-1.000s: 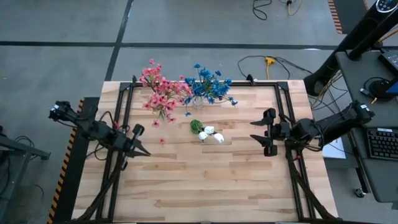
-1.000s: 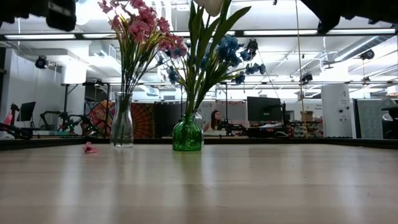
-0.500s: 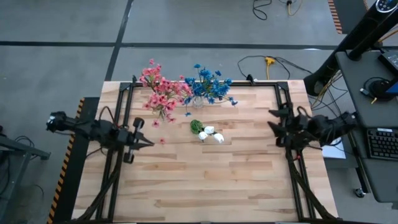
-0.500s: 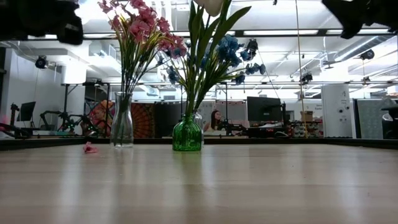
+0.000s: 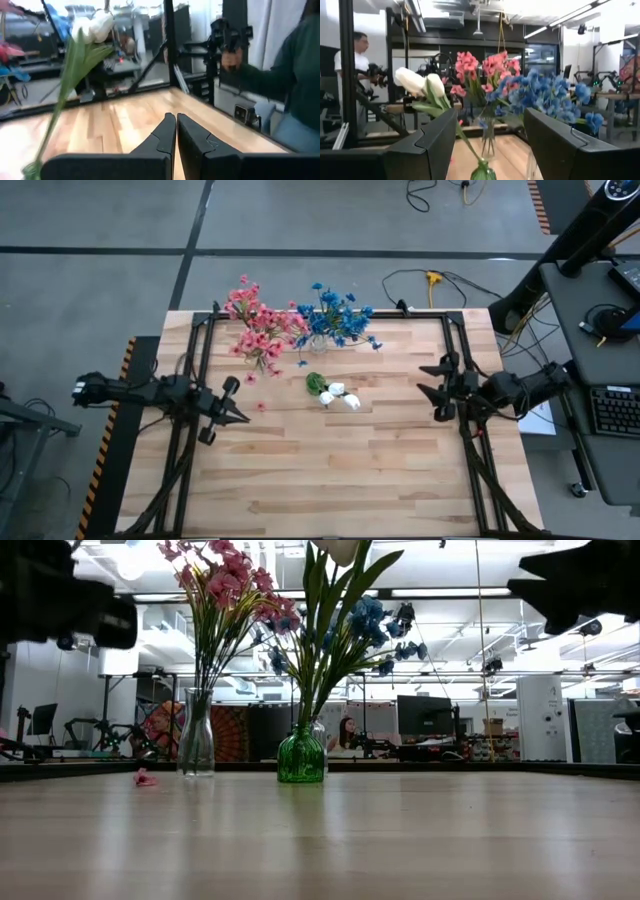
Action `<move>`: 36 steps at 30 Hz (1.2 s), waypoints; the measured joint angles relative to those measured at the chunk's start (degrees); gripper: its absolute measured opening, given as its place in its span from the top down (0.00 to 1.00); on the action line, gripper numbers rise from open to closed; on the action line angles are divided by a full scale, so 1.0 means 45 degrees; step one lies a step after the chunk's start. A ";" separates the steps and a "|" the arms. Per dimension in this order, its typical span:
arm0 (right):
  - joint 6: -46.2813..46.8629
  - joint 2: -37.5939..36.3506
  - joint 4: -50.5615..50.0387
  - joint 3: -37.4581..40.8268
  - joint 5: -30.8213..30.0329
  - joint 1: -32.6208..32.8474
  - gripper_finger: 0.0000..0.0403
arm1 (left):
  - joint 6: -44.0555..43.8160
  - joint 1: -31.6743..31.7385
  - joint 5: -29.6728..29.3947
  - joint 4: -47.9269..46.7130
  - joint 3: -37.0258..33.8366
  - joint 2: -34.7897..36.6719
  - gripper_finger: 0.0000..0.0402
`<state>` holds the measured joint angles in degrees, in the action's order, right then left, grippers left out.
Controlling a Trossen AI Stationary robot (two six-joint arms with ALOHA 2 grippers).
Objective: Sort flowers into vase by color
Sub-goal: Return to Home Position
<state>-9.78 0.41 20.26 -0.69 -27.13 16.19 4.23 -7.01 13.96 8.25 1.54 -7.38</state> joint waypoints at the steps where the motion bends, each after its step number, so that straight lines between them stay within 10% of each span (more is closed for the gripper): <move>1: 0.0062 0.0057 -0.0139 0.0000 0.0003 0.0000 0.44 | 0.0027 -0.0007 0.0051 0.0026 -0.0197 0.0094 1.00; 36: 0.0053 0.0441 -0.0840 0.0005 0.0012 0.0000 0.44 | -0.2491 -0.0010 -0.1661 -0.0499 -0.0093 -0.0880 1.00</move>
<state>-9.54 2.39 16.48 -0.67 -27.07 16.19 -6.98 -7.05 6.48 6.01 1.13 -11.34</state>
